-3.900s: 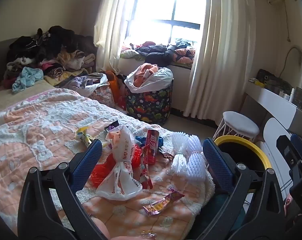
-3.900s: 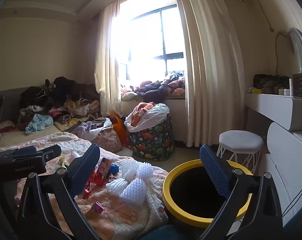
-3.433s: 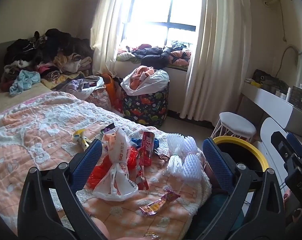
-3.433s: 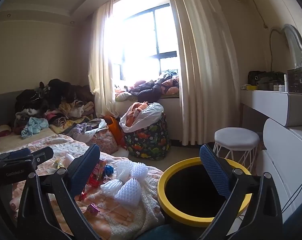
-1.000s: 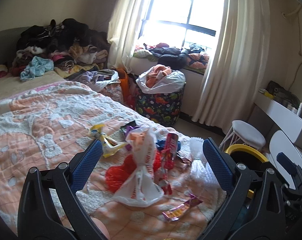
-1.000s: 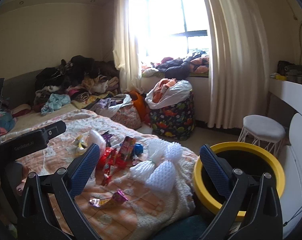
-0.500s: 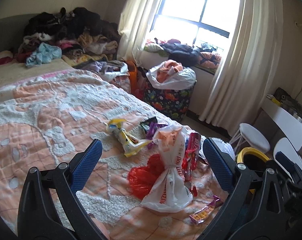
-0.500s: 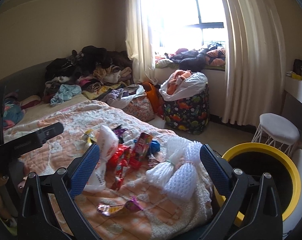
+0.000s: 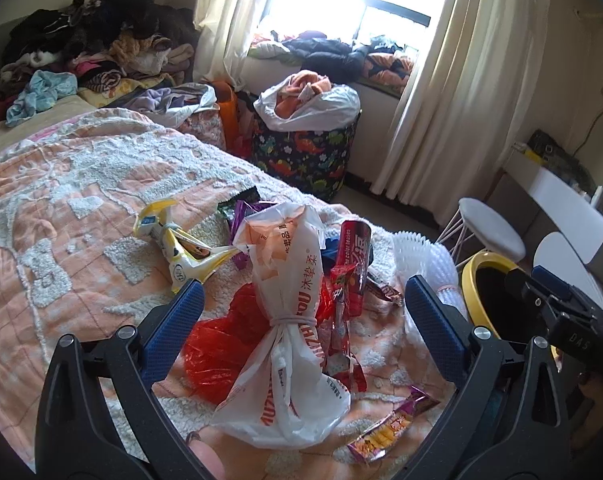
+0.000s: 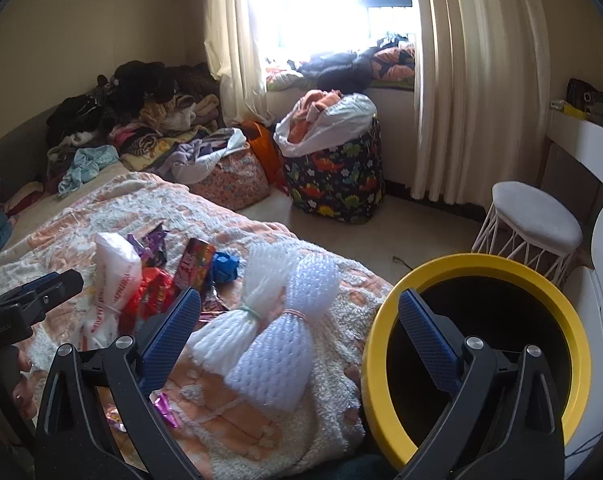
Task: Collect trash
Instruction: 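Close left gripper on white plastic bag while right tool approaches white foam nets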
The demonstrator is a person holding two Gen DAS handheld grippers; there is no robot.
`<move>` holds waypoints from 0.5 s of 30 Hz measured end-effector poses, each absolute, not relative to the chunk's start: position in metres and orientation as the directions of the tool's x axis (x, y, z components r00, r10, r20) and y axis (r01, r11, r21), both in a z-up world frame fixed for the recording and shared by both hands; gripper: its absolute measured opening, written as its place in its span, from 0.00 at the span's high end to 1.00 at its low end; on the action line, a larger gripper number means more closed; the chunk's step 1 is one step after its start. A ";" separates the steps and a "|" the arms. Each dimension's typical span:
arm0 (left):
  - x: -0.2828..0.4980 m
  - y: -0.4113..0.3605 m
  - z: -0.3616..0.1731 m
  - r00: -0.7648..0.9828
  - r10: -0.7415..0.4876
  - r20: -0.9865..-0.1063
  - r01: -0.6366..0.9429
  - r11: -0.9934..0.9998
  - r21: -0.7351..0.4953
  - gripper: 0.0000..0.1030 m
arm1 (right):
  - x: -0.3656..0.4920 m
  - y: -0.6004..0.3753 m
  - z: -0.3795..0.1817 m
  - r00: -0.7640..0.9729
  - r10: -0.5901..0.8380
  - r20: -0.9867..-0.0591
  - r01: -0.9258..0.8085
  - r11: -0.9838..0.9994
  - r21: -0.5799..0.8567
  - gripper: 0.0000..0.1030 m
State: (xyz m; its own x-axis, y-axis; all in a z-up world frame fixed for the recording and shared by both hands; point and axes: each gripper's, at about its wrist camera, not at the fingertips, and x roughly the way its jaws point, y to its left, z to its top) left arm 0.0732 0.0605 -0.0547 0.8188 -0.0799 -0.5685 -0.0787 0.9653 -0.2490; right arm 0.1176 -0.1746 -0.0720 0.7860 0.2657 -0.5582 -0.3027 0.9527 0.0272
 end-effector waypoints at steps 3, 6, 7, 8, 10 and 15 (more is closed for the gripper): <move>0.084 0.057 -0.058 0.803 -0.070 -0.592 -0.084 0.970 -0.229 0.10 | 0.133 -0.175 -0.079 0.753 0.250 -0.608 -0.293 0.956 0.029 0.16; 0.092 0.055 -0.061 0.787 -0.063 -0.613 -0.092 0.971 -0.219 0.15 | 0.145 -0.173 -0.086 0.717 0.244 -0.653 -0.293 0.955 0.036 0.21; 0.094 0.054 -0.062 0.781 -0.063 -0.621 -0.096 0.971 -0.219 0.17 | 0.148 -0.173 -0.088 0.706 0.243 -0.666 -0.295 0.955 0.036 0.24; 0.096 0.054 -0.064 0.776 -0.063 -0.628 -0.099 0.971 -0.220 0.20 | 0.152 -0.172 -0.089 0.697 0.242 -0.675 -0.295 0.955 0.037 0.28; 0.100 0.055 -0.066 0.764 -0.060 -0.643 -0.111 0.968 -0.223 0.24 | 0.158 -0.171 -0.093 0.677 0.246 -0.694 -0.300 0.953 0.046 0.29; 0.108 0.058 -0.072 0.742 -0.062 -0.667 -0.131 0.963 -0.235 0.31 | 0.177 -0.164 -0.104 0.622 0.231 -0.748 -0.291 0.955 0.052 0.37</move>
